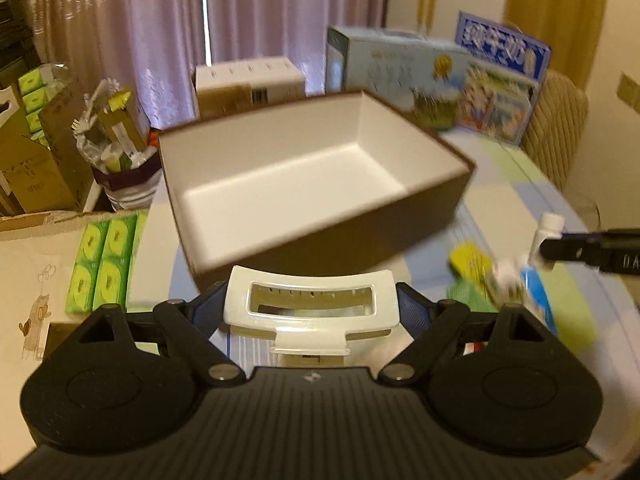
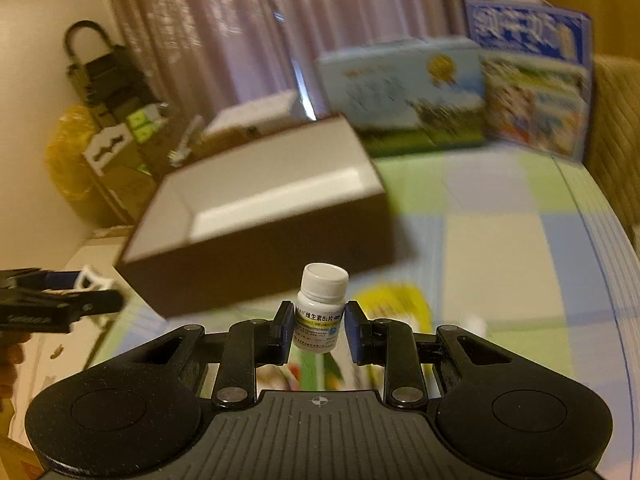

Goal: Organize objects
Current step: 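Carry the clip and pill bottle into the brown box and open both tools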

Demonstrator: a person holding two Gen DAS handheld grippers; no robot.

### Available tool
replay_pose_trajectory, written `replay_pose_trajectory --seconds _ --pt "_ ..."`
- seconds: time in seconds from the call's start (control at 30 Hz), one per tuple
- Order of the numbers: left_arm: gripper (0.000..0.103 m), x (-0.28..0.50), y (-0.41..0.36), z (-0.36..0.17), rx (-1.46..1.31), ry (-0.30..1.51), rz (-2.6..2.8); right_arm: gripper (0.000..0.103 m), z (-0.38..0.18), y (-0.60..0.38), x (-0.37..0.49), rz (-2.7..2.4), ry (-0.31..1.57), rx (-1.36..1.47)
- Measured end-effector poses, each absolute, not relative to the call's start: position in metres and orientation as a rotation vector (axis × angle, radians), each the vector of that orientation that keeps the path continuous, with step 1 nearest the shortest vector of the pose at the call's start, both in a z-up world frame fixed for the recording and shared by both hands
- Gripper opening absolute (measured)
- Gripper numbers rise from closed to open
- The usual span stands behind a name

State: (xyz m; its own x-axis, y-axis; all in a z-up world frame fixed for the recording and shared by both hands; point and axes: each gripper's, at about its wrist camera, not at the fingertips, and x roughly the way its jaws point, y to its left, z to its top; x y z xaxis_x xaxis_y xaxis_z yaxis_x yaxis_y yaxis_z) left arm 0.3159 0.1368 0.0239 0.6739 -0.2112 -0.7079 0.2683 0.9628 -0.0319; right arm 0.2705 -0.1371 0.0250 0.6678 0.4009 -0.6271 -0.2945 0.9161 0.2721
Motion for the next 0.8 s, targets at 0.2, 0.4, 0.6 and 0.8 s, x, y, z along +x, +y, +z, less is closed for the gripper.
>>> replay_pose_trajectory --seconds 0.2,0.4,0.6,0.8 --pt "0.085 0.369 0.129 0.038 0.021 0.785 -0.217 0.024 0.037 -0.098 0.328 0.477 0.704 0.092" --pt "0.085 0.417 0.126 0.035 -0.028 0.817 -0.172 0.024 0.03 -0.07 0.382 0.51 0.722 0.05" --pt "0.085 0.45 0.123 0.014 -0.047 0.89 -0.155 0.024 0.004 -0.057 0.423 0.516 0.798 -0.008" --pt "0.085 0.48 0.119 -0.017 -0.075 0.993 -0.14 0.024 -0.022 -0.054 0.451 0.506 0.896 -0.054"
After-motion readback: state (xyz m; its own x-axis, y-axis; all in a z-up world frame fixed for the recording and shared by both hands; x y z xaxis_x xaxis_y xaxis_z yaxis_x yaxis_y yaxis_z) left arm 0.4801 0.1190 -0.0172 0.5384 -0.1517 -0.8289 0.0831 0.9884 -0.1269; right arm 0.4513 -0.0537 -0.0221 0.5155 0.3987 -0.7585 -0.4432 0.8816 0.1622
